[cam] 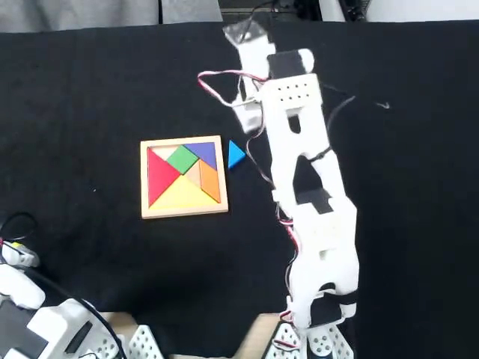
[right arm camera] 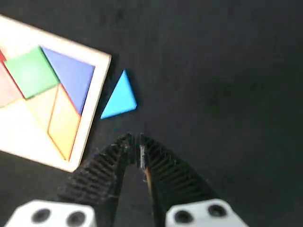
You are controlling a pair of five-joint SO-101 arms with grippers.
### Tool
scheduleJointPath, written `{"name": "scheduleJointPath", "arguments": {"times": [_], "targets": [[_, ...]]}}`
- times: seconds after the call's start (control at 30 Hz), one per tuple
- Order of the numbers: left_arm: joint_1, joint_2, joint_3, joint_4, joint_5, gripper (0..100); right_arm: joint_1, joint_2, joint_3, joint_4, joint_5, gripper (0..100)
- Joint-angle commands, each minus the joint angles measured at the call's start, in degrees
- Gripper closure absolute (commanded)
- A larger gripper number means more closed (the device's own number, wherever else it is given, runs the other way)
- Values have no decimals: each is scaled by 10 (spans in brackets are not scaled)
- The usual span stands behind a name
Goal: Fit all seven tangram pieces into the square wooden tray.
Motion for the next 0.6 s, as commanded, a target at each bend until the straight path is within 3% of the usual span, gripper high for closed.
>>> {"name": "scheduleJointPath", "arguments": {"times": [0.0,0.3,0.5,0.57], "targets": [[11,3,4,-11,-4,820,7,-64,44,-4,-20,988],[12,3,3,-11,-4,820,-3,-97,307,-242,-45,983],[12,3,3,-11,-4,820,-19,-94,302,-262,-127,752],[12,3,3,-11,-4,820,-38,-94,301,-265,-127,756]]}}
